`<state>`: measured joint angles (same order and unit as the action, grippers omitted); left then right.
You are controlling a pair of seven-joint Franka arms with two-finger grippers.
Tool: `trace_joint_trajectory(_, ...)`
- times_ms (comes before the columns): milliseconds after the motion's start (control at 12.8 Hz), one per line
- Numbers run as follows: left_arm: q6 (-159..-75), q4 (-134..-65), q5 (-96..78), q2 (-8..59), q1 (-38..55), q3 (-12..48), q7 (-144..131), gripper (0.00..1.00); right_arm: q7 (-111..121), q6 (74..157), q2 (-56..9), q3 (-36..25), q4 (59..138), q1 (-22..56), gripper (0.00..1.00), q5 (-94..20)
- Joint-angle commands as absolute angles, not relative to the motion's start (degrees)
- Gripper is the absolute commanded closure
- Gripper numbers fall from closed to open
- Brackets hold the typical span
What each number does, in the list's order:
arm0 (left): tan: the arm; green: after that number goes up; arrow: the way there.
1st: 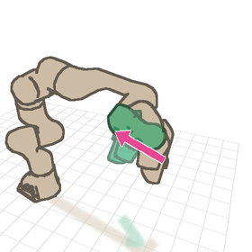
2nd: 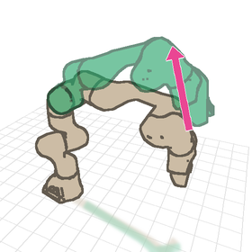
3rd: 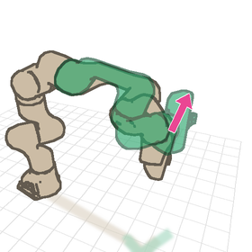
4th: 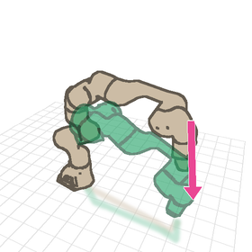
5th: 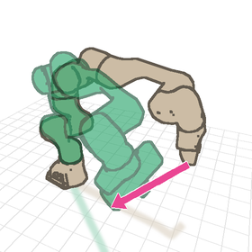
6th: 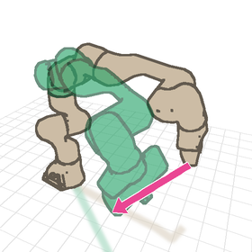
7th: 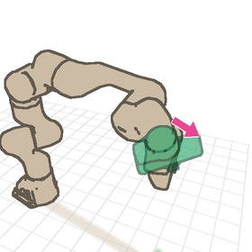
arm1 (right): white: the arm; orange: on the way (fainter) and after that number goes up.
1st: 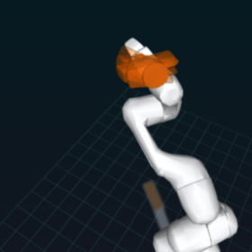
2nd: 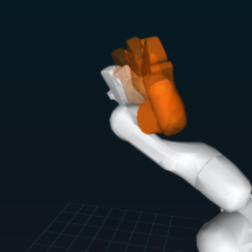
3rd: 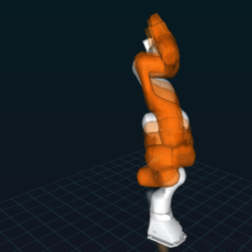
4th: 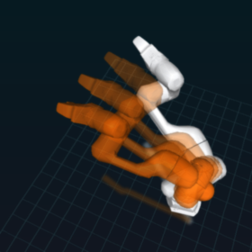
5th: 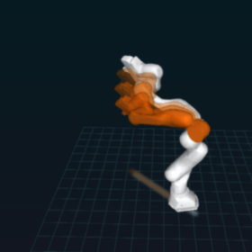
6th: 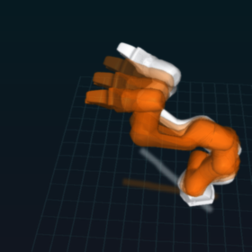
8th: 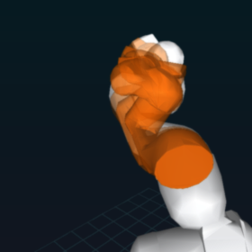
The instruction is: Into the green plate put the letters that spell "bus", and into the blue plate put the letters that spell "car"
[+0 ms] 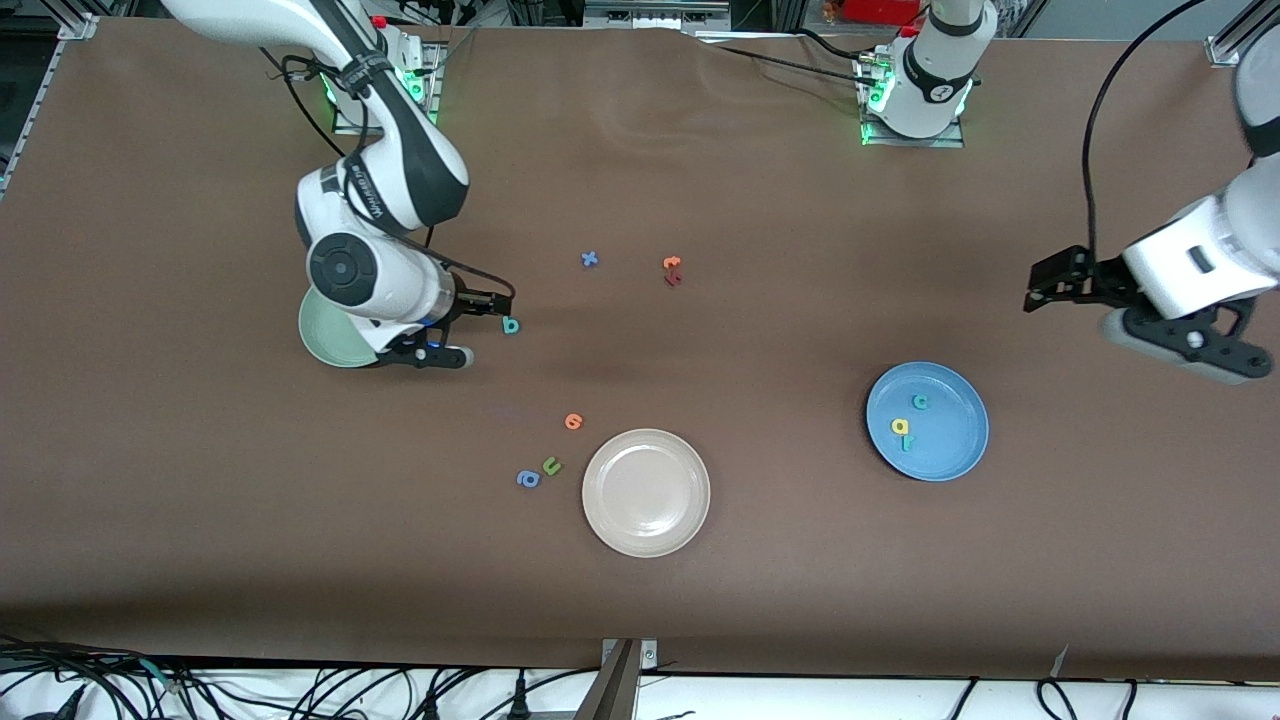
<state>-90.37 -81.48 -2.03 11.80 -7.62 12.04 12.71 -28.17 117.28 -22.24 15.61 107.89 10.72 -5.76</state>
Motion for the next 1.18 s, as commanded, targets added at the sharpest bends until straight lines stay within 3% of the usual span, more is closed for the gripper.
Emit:
trace_joint_trajectory(0,-93.95,-90.93,1.89,3.37,-1.24,7.83,7.94,0.00,-28.65,120.05,-23.64,15.56,107.40,11.33,0.02,-6.42)
trace_joint_trajectory(314,-95.45,-98.17,0.97,-2.19,3.85,0.54,4.66,0.00,-28.56,123.56,-25.57,15.56,108.89,12.48,0.06,-6.42)
trace_joint_trajectory(627,-95.10,-98.09,0.79,-2.46,3.34,1.84,4.92,0.00,-27.60,135.68,-26.36,15.56,114.86,13.89,0.06,-5.80)
trace_joint_trajectory(1097,-94.83,-96.86,0.97,-1.41,3.34,2.90,5.01,0.00,-24.70,138.85,-27.50,15.56,119.35,14.06,0.09,-3.52)
